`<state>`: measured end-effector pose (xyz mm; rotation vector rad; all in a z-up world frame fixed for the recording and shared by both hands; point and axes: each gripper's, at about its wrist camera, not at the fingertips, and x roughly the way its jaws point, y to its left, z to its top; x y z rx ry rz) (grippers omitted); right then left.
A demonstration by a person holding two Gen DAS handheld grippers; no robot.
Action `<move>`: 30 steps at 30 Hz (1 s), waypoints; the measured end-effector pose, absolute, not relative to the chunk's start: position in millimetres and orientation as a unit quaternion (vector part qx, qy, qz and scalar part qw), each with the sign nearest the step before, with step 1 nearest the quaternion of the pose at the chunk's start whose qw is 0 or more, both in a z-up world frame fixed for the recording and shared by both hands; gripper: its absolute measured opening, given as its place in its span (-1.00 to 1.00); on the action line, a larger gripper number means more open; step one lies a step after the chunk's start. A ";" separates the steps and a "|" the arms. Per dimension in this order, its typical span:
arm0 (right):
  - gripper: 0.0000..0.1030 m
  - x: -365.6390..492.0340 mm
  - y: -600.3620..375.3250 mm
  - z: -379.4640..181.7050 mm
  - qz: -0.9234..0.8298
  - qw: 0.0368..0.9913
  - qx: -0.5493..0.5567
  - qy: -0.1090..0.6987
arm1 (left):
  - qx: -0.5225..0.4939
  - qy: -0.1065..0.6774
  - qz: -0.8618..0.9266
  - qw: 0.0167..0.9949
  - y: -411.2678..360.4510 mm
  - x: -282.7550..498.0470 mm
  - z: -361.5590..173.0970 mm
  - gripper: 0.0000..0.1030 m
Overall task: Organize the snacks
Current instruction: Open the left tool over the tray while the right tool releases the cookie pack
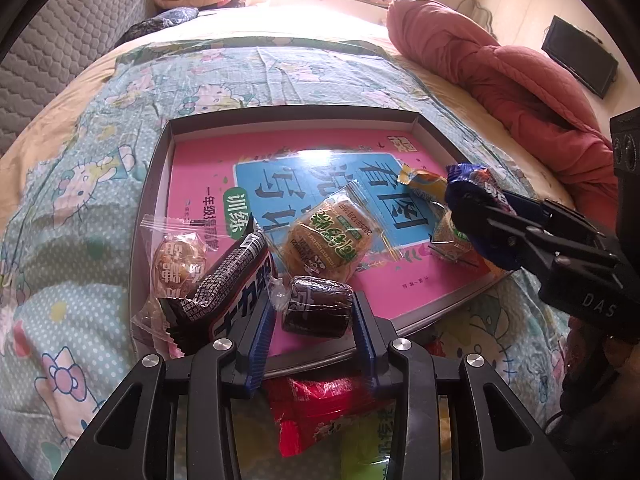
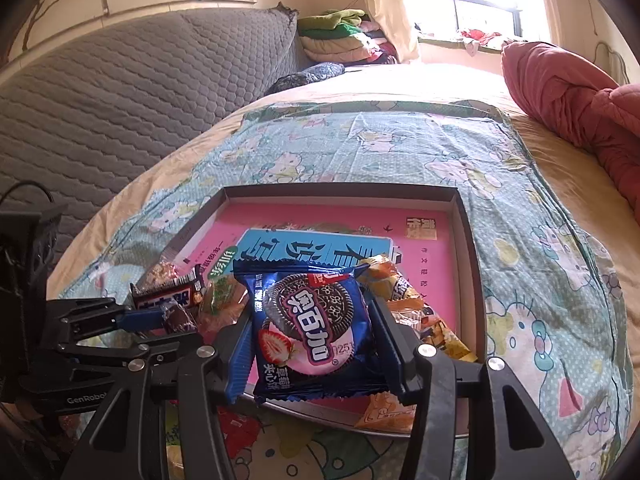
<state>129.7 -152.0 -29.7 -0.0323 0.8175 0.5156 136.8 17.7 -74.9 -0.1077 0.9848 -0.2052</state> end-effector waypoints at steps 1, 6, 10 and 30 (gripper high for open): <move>0.05 129.8 -150.9 -30.2 0.248 0.885 -0.018 0.393 | -0.052 0.472 -0.098 0.875 17.7 136.7 -74.9 -0.24; 0.05 128.8 -147.3 -34.3 0.247 0.884 -0.028 0.395 | -0.052 0.472 -0.098 0.874 17.8 136.8 -75.0 -0.24; 0.05 128.4 -143.7 -36.9 0.248 0.883 -0.033 0.398 | -0.054 0.473 -0.098 0.874 17.9 136.8 -75.4 -0.23; 0.05 124.7 -140.7 -36.3 0.249 0.884 -0.047 0.392 | -0.056 0.473 -0.104 0.873 17.8 136.9 -72.8 -0.21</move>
